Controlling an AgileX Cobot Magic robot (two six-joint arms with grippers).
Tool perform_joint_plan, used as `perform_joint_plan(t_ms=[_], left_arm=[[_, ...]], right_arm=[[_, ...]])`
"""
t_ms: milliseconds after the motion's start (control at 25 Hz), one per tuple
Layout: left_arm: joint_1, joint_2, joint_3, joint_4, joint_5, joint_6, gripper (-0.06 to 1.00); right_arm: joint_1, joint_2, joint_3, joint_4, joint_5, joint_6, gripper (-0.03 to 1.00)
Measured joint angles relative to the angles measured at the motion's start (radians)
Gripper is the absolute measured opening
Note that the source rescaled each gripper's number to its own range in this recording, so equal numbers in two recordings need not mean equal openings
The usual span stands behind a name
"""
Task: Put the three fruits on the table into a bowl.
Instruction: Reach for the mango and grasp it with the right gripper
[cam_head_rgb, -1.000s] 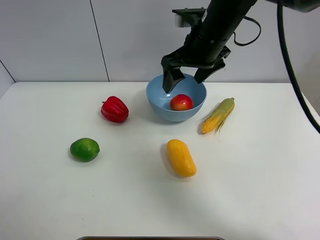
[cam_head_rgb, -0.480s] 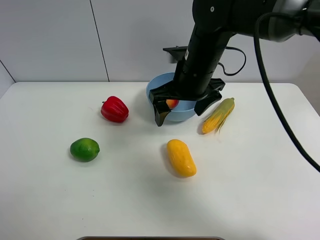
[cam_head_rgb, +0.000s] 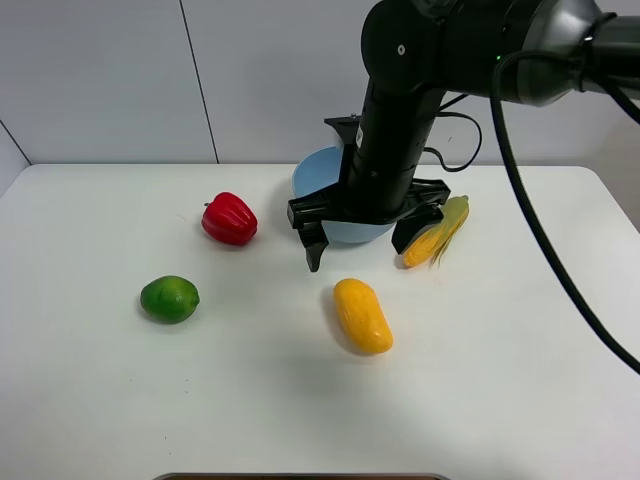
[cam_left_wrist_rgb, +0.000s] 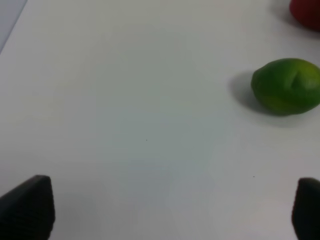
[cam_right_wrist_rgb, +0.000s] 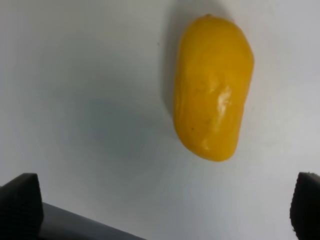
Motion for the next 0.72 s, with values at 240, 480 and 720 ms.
perform_joint_plan(t_ms=[240,480,720], left_arm=[[0.000,0.000,0.000,0.000,0.000,0.000,0.79],[0.000,0.000,0.000,0.002,0.000,0.000,0.79],[0.000,0.000,0.000,0.002,0.000,0.000,0.79]], right_arm=[[0.001,0.002,0.000,-0.022,0.000,0.062,1.00],[0.001,0.064,0.000,-0.022,0.000,0.088,1.00],[0.001,0.123,0.000,-0.015,0.000,0.094,1.00]])
